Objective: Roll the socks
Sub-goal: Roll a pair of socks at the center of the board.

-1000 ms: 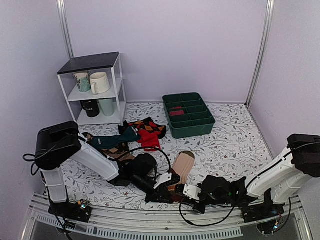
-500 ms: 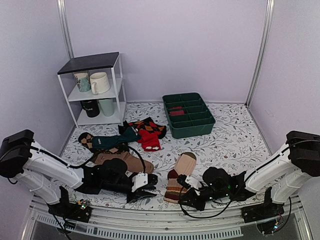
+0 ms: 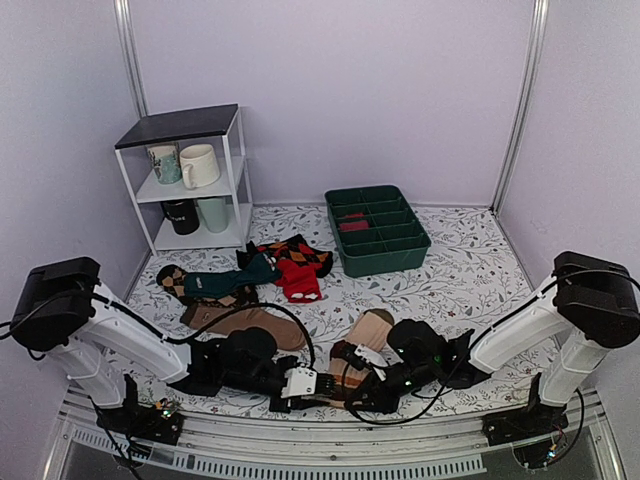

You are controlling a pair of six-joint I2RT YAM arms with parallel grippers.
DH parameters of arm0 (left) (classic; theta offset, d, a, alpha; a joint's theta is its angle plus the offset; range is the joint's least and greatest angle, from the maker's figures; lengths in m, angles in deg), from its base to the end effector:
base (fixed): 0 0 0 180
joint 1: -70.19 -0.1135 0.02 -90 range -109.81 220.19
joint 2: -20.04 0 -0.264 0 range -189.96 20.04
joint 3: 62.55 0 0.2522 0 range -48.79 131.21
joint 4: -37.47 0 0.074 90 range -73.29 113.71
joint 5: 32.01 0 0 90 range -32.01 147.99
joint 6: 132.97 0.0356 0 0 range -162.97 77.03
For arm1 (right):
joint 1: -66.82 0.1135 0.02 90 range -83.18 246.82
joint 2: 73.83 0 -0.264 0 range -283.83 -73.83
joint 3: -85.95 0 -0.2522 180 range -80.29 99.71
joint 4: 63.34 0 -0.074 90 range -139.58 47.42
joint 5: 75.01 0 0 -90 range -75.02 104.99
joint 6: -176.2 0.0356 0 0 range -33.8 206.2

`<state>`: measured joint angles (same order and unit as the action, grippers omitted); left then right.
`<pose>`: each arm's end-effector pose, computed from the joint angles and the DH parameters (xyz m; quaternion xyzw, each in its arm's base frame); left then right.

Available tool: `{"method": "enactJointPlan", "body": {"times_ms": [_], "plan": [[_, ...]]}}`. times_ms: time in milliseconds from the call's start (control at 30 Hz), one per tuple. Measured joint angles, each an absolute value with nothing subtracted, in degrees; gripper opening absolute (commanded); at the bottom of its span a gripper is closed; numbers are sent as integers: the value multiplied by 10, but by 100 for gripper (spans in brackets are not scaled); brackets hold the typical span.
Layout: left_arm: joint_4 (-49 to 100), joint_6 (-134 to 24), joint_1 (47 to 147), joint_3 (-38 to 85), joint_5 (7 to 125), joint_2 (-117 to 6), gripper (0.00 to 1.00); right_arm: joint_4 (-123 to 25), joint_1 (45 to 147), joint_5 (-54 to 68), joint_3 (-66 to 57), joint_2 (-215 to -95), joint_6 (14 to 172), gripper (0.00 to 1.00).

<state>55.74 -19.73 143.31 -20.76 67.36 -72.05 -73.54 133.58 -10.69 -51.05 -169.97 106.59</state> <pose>0.0767 -0.2727 0.1254 0.6761 0.5518 -0.2684 0.4078 0.0952 0.2608 0.1019 -0.4335 0.7868 0.4159 0.1416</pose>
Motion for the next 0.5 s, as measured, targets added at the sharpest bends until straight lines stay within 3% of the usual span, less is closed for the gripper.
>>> {"method": "enactJointPlan", "body": {"times_ms": [500], "plan": [[558,-191,1433,-208,690,-760,37,-725,1320,-144,-496,-1716,1065,11]]}}
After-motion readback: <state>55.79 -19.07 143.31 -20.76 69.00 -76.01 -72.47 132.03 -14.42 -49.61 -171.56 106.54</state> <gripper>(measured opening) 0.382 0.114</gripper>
